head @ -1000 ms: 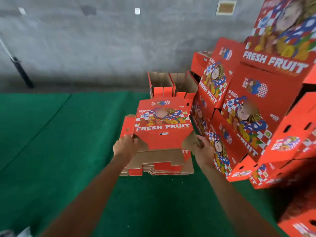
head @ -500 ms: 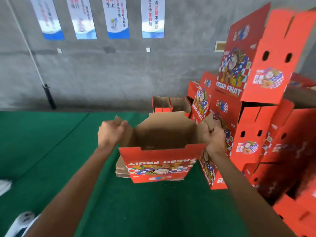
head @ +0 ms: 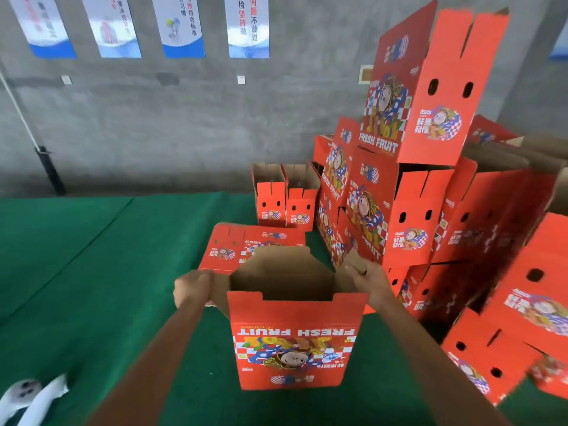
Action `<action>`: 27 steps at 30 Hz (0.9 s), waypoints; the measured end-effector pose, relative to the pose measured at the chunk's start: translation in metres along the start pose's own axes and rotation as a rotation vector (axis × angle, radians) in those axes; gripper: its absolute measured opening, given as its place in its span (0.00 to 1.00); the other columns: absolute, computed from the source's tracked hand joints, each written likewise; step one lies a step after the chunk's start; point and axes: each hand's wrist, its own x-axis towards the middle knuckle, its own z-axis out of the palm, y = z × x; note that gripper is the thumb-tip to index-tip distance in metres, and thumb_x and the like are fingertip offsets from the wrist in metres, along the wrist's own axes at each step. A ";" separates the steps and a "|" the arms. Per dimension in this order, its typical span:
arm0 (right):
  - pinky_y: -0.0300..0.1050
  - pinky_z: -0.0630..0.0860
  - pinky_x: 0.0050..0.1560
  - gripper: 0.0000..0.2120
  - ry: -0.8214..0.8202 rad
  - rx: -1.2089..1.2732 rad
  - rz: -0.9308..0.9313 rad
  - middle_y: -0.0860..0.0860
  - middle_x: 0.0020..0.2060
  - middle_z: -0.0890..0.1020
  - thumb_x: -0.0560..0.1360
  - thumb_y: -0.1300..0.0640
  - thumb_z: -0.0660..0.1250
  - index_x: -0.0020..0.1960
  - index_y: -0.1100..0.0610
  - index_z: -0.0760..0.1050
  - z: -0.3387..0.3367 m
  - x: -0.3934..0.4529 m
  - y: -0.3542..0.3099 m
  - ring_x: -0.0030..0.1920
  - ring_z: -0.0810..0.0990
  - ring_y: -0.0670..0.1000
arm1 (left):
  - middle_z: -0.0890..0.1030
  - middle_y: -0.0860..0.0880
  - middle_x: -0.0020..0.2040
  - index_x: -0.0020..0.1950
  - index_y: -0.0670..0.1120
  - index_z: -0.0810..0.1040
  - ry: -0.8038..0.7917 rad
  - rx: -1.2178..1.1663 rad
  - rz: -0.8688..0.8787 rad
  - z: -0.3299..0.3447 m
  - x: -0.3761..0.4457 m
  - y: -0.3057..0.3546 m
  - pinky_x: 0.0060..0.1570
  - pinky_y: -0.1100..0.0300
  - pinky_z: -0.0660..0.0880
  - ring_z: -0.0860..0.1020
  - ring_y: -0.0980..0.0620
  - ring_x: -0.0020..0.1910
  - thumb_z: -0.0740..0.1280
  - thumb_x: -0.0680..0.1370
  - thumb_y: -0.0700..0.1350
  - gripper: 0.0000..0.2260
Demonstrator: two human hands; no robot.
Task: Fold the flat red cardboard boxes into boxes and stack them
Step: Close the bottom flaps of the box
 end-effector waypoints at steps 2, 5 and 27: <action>0.52 0.78 0.60 0.15 0.013 0.087 0.033 0.61 0.57 0.83 0.80 0.61 0.70 0.66 0.64 0.77 -0.005 -0.003 0.008 0.61 0.80 0.61 | 0.83 0.39 0.55 0.59 0.42 0.82 0.054 -0.099 0.049 0.004 -0.005 0.001 0.47 0.53 0.75 0.79 0.40 0.49 0.71 0.76 0.47 0.14; 0.59 0.73 0.70 0.30 0.079 0.132 0.030 0.57 0.70 0.74 0.80 0.59 0.71 0.78 0.57 0.64 -0.009 -0.012 0.023 0.70 0.73 0.58 | 0.80 0.41 0.62 0.69 0.48 0.75 0.107 -0.003 0.232 0.007 -0.014 -0.004 0.52 0.48 0.73 0.79 0.38 0.58 0.73 0.76 0.49 0.22; 0.47 0.73 0.58 0.14 0.139 -0.359 -0.192 0.58 0.59 0.83 0.82 0.62 0.65 0.66 0.59 0.79 0.003 -0.027 0.060 0.59 0.81 0.60 | 0.73 0.62 0.72 0.78 0.63 0.66 -0.673 -0.104 0.835 -0.005 -0.043 -0.054 0.64 0.61 0.77 0.74 0.59 0.70 0.58 0.82 0.67 0.25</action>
